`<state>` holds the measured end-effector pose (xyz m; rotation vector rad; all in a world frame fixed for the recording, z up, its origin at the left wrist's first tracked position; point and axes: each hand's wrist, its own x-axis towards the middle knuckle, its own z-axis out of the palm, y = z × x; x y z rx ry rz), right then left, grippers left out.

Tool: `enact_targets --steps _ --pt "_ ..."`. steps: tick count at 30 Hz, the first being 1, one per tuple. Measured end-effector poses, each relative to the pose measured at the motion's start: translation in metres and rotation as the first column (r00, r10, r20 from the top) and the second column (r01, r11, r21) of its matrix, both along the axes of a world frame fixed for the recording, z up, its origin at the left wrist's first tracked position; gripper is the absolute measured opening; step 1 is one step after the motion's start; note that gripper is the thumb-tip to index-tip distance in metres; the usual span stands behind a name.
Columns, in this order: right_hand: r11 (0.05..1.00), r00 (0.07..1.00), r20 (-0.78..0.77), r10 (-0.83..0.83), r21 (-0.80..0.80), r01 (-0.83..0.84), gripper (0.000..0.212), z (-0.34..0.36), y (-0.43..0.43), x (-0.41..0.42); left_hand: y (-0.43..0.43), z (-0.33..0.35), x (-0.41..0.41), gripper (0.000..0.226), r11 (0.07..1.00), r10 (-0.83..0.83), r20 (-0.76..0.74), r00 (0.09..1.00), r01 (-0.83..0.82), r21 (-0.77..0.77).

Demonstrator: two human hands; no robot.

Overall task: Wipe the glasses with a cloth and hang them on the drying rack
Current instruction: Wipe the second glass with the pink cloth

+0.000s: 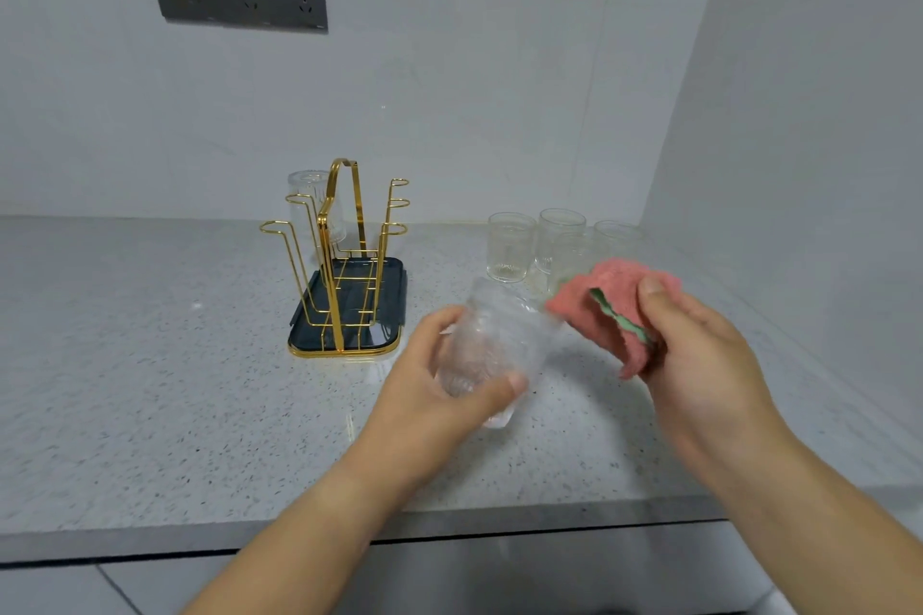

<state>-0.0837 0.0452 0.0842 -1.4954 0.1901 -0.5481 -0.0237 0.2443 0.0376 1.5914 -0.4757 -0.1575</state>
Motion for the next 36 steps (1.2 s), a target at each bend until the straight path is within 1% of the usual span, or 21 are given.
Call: enact_targets --steps 1,3,5,7,9,11,13,15,16,17,18,20,21,22,23,24,27,30,32,34,36 --pt "1.0 1.0 -0.006 -0.007 -0.006 0.007 0.038 -0.003 0.0 0.0 0.0 0.003 0.002 0.067 0.991 -0.048 -0.099 0.994 0.035 -0.128" --pt "1.0 1.0 -0.016 0.016 -0.008 -0.017 0.04 -0.01 0.006 -0.002 -0.002 0.009 0.007 0.066 0.94 -0.149 -0.23 0.962 0.066 -0.336" --pt "0.997 0.997 -0.009 0.075 0.027 -0.075 0.041 -0.018 0.015 -0.004 -0.006 0.016 0.011 0.06 0.878 -0.24 -0.27 0.932 0.09 -0.469" --pt "0.988 0.99 -0.015 0.142 0.061 -0.141 0.04 -0.027 0.026 -0.005 -0.014 0.018 0.013 0.058 0.837 -0.272 -0.266 0.925 0.09 -0.54" --pt "0.966 0.968 -0.032 0.25 0.075 -0.248 0.037 -0.034 0.041 -0.005 -0.022 0.023 0.011 0.064 0.817 -0.248 -0.273 0.929 0.049 -0.575" --pt "0.951 0.956 -0.019 0.294 0.107 -0.29 0.037 -0.039 0.054 -0.004 -0.03 0.026 0.009 0.06 0.81 -0.198 -0.303 0.932 -0.018 -0.586" --pt "0.957 0.964 0.003 0.268 0.119 -0.266 0.042 -0.039 0.063 0.0 -0.036 0.027 0.001 0.061 0.802 -0.179 -0.324 0.929 -0.053 -0.595" --pt "0.974 0.977 0.015 0.211 0.083 -0.211 0.04 -0.035 0.065 0.009 -0.043 0.024 -0.005 0.056 0.791 -0.169 -0.308 0.936 -0.058 -0.609" --pt "0.979 0.984 0.023 0.174 0.102 -0.176 0.041 -0.032 0.064 0.014 -0.047 0.021 -0.009 0.054 0.784 -0.16 -0.293 0.942 -0.059 -0.618" --pt "0.974 0.988 0.038 0.148 0.169 -0.152 0.043 -0.029 0.062 0.02 -0.05 0.02 -0.012 0.056 0.777 -0.16 -0.278 0.947 -0.053 -0.627" --pt "0.945 0.988 0.063 0.143 0.288 -0.155 0.044 -0.026 0.061 0.024 -0.053 0.018 -0.013 0.059 0.774 -0.155 -0.268 0.951 -0.052 -0.631" --pt "0.814 0.977 0.109 0.182 0.541 -0.212 0.045 -0.022 0.061 0.028 -0.055 0.018 -0.014 0.059 0.789 -0.133 -0.238 0.962 -0.043 -0.614" --pt "0.745 0.968 0.126 0.218 0.619 -0.249 0.047 -0.023 0.063 0.028 -0.054 0.02 -0.013 0.059 0.8 -0.121 -0.224 0.967 -0.039 -0.599" --pt "0.698 0.957 0.142 0.252 0.659 -0.281 0.05 -0.025 0.067 0.026 -0.052 0.021 -0.012 0.059 0.81 -0.108 -0.215 0.971 -0.04 -0.585" --pt "0.669 0.947 0.154 0.283 0.675 -0.31 0.053 -0.03 0.071 0.023 -0.051 0.021 -0.009 0.059 0.82 -0.091 -0.203 0.975 -0.043 -0.571" --pt "0.672 0.941 0.154 0.302 0.666 -0.325 0.055 -0.034 0.076 0.02 -0.049 0.022 -0.007 0.061 0.823 -0.086 -0.196 0.977 -0.041 -0.566" --pt "0.812 0.962 0.097 0.257 0.518 -0.269 0.053 -0.041 0.08 0.016 -0.046 0.023 -0.003 0.067 0.824 -0.079 -0.193 0.978 -0.045 -0.565" --pt "0.926 0.984 0.091 0.15 0.335 -0.172 0.05 -0.037 0.065 0.021 -0.046 0.018 -0.003 0.061 0.811 -0.096 -0.196 0.976 -0.037 -0.584" --pt "0.965 0.988 0.128 0.088 0.235 -0.116 0.049 -0.031 0.055 0.025 -0.049 0.014 -0.008 0.064 0.787 -0.153 -0.214 0.965 -0.012 -0.617" --pt "0.983 0.986 0.145 0.087 0.148 -0.108 0.053 -0.028 0.052 0.022 -0.051 0.013 -0.011 0.061 0.766 -0.2 -0.215 0.956 0.016 -0.643" --pt "0.992 0.988 0.095 0.118 0.033 -0.122 0.059 -0.036 0.059 0.016 -0.053 0.013 -0.01 0.054 0.766 -0.182 -0.248 0.951 -0.021 -0.643"
